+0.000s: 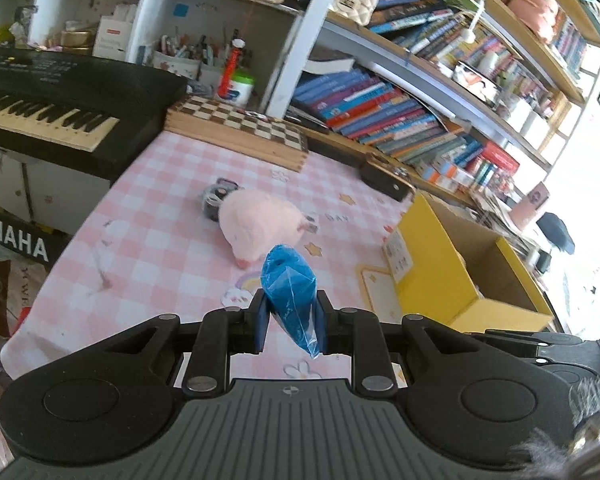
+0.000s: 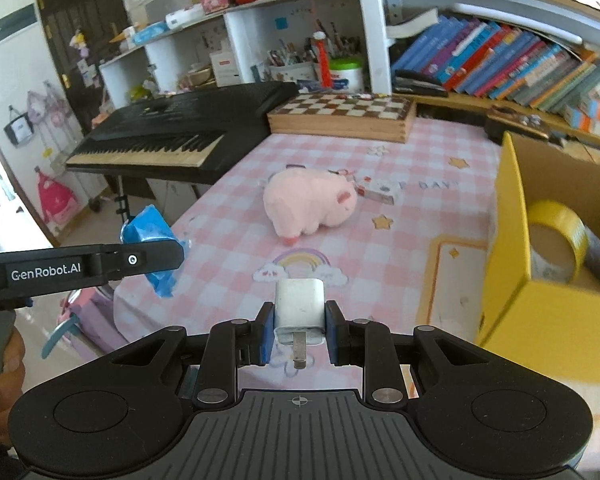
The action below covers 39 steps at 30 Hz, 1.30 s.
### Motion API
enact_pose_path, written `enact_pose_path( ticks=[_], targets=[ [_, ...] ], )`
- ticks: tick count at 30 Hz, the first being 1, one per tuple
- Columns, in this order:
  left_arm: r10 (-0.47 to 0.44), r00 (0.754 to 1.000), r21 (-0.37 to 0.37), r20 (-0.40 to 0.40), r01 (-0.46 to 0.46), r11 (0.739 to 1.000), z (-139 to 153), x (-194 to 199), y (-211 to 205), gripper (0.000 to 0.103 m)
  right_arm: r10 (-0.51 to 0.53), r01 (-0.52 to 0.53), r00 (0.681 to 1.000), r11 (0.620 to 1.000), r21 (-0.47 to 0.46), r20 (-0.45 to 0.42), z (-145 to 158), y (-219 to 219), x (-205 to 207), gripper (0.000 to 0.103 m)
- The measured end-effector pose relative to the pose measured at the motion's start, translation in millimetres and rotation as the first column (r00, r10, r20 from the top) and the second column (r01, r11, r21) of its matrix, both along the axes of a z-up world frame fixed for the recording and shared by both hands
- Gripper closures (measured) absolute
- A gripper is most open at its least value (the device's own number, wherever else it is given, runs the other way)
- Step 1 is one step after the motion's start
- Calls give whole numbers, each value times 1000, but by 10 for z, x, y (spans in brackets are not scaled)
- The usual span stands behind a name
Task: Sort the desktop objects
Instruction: 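Carry the blue packet and white plug toward the yellow box with both tools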
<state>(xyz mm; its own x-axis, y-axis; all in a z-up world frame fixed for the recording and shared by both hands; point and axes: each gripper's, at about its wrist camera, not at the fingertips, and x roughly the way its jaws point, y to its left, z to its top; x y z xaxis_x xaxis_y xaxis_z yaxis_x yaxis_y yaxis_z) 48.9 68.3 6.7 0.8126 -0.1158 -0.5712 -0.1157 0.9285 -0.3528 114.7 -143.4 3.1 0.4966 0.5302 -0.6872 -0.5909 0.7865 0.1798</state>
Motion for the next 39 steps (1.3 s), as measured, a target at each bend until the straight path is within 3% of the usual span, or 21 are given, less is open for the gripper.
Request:
enact_pose_path(
  ticks=[19,30,39],
  targets=[
    [-215,976,13,7,215,976,-8,-380,-230,82,-202,202,979,979,12,7,-29,-310,-707,78],
    [-344,939,2,10,344,939,-48,-427,-459,82,-328,328,945,945,-2,2,-56,-541,-1007,78],
    [-449,894,1,8,449,894,-56,-338,-720,82,-421,421,907,907,-11,-8,-69,-775,-1114,78]
  ],
)
